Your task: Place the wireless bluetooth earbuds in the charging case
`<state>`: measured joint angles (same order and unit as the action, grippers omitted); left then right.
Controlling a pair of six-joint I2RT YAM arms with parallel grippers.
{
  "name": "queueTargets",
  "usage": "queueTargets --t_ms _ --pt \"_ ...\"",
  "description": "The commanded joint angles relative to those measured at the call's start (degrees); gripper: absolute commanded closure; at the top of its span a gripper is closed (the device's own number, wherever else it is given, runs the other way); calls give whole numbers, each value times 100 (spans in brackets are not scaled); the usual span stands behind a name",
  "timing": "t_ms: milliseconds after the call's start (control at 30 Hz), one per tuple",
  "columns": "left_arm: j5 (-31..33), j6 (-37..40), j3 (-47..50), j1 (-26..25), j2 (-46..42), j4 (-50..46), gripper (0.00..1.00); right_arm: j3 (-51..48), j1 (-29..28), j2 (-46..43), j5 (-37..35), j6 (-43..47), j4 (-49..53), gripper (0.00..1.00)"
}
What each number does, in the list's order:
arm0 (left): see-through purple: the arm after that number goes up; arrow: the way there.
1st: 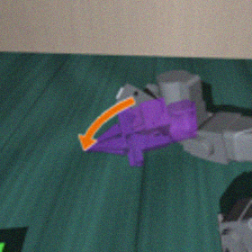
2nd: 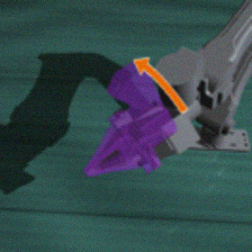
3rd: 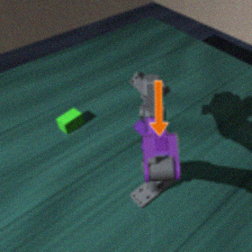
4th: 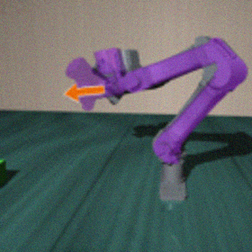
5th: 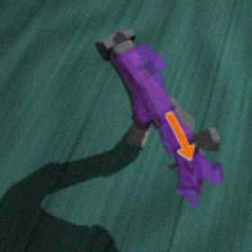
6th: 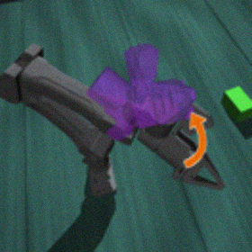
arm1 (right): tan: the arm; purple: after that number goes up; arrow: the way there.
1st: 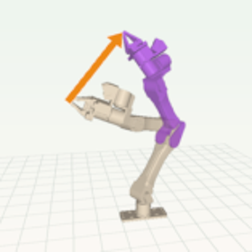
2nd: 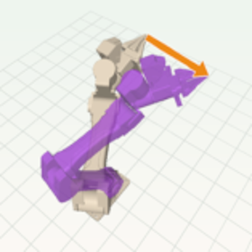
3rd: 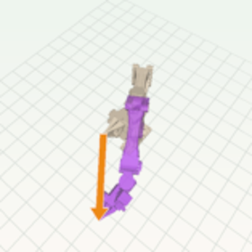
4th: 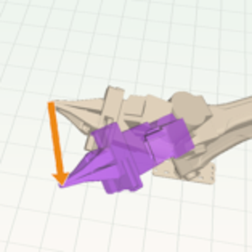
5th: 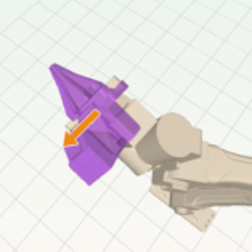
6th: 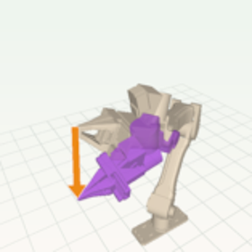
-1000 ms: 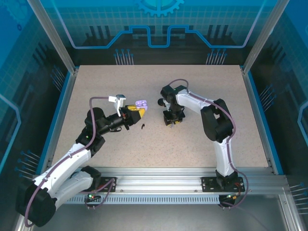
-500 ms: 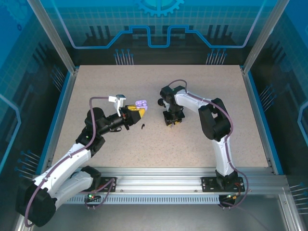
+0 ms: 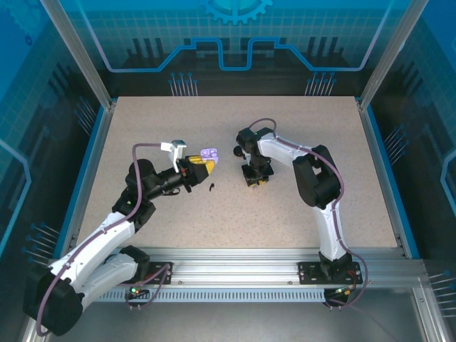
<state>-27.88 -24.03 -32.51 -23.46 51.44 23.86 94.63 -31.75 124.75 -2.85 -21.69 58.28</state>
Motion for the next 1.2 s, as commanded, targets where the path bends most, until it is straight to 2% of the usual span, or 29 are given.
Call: queueTargets --t_ms 0,367,833,1167 --pt "-18 -14 78 20 -5 190 91 -75 -68 225 -195 -125 -62 74" --pt "-16 3 113 17 -29 151 91 -425 -69 -232 -572 -230 -413 83" --pt "48 -40 149 -35 170 258 91 -1884 -67 -2140 -964 -47 -2187 87" --pt "407 -242 54 -158 631 302 91 -2673 -13 -3331 -445 220 -3212 87"
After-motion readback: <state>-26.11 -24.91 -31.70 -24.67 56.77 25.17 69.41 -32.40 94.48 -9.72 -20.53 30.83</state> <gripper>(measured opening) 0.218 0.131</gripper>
